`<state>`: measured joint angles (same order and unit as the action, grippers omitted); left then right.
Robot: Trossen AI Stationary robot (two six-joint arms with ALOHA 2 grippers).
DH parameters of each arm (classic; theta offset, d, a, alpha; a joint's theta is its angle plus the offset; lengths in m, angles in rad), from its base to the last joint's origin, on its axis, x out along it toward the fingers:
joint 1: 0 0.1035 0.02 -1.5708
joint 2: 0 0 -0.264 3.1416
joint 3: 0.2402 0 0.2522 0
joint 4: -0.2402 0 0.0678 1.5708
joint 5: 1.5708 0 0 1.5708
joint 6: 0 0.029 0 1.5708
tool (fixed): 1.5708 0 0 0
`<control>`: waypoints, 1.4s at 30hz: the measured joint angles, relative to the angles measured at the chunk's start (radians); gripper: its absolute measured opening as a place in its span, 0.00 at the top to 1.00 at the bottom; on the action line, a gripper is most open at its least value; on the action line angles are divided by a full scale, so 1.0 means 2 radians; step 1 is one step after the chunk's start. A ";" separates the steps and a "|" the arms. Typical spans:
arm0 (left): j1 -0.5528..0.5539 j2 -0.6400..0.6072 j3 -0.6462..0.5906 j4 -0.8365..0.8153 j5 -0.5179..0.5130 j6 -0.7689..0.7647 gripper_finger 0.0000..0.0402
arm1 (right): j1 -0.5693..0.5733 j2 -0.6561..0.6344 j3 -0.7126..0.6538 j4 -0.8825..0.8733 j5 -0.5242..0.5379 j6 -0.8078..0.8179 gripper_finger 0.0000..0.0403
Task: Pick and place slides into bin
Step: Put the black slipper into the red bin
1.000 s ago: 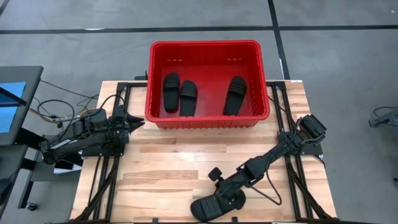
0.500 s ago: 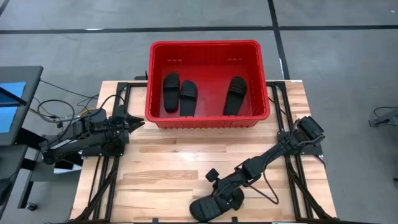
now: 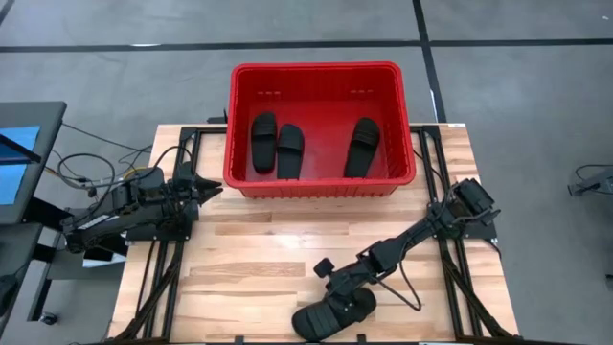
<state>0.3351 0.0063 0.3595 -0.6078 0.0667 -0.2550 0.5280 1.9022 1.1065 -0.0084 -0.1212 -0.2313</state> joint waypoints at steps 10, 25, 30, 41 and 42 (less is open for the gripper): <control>0.000 0.000 0.000 0.000 0.000 0.000 0.78 | -0.046 -0.034 0.019 -0.082 0.046 0.054 0.99; 0.000 0.000 0.000 0.000 0.000 0.000 0.78 | -0.078 -0.098 0.199 -0.214 0.279 0.147 1.00; 0.000 0.000 0.000 0.000 0.000 0.000 0.78 | -0.119 -0.098 0.273 -0.237 0.374 0.175 1.00; 0.000 0.000 0.000 0.000 0.000 0.000 0.78 | -0.254 -0.098 0.328 -0.279 0.452 0.249 1.00; 0.000 0.000 0.000 0.000 0.000 0.000 0.78 | -0.266 -0.098 0.328 -0.285 0.453 0.259 1.00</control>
<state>0.3347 0.0063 0.3595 -0.6079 0.0666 -0.2550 -0.0043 1.7058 1.7626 -0.5786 0.7842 0.2864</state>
